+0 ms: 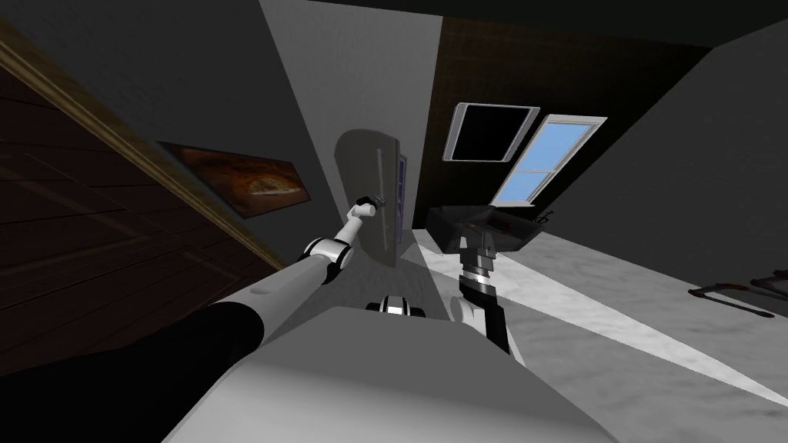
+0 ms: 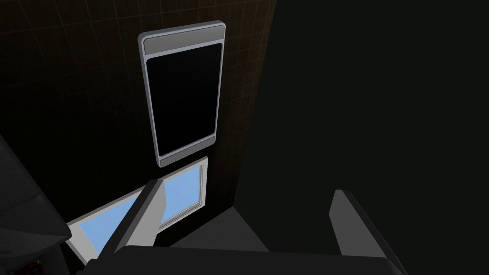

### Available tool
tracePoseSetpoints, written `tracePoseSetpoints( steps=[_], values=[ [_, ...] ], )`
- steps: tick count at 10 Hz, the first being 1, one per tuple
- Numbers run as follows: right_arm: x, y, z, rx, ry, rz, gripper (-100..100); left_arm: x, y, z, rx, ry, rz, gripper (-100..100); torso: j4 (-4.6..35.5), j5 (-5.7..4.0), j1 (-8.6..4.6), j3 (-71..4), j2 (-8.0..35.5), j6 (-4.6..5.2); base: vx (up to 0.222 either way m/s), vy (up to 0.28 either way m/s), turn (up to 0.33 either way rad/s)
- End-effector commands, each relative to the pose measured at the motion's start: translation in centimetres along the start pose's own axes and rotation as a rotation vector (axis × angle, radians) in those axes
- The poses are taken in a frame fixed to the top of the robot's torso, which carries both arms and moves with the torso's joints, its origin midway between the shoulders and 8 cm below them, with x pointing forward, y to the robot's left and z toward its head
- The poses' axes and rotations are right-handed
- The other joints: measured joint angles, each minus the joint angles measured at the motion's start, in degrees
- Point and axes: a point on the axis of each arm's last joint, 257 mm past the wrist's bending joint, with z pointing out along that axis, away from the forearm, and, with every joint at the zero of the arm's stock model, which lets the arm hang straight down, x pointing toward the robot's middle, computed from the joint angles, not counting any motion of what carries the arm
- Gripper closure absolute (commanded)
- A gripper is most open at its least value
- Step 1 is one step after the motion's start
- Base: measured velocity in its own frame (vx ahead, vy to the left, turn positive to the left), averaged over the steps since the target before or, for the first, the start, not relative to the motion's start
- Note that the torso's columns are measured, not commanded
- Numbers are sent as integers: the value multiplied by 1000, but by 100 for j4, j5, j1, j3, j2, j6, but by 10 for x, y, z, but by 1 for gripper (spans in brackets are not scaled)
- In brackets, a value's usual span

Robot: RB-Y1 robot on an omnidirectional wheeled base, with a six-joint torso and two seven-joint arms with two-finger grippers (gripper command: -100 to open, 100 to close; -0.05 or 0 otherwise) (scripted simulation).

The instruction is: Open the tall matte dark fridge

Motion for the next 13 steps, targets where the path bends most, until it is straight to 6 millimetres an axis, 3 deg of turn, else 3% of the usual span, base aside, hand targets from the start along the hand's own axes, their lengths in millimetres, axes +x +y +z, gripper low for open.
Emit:
tracePoseSetpoints(
  steps=[1, 4, 6, 7, 10, 13],
  values=[
    [0, 0, 0, 0, 0, 0, 0, 8, 10, 1, -18, 16, 5, 100, 2, -4, -11, 0, 0, 7, -112, 232, -48],
    [0, 0, 0, 0, 0, 0, 0, 28, 37, 1, -61, 48, 3, 100, 0, -9, -26, -7, -13, 12, -126, 232, -59],
    [0, 0, 0, 0, 0, 0, 0, 28, 36, 1, -58, 49, -1, 100, -2, -8, -29, 5, 4, 16, -92, 147, -42],
    [0, 0, 0, 0, 0, 0, 0, 36, 51, 0, -84, 62, -3, 100, 1, -20, -66, -11, -20, 18, -36, 166, -49],
    [0, 0, 0, 0, 0, 0, 0, 46, 62, -1, -104, 79, -3, 100, -5, -5, 1, 2, 8, 22, -71, 249, -79],
    [0, 0, 0, 0, 0, 0, 0, 65, 86, -5, -146, 112, -4, 100, 3, -7, -21, -16, -25, 7, -44, 231, -57]
  ],
)
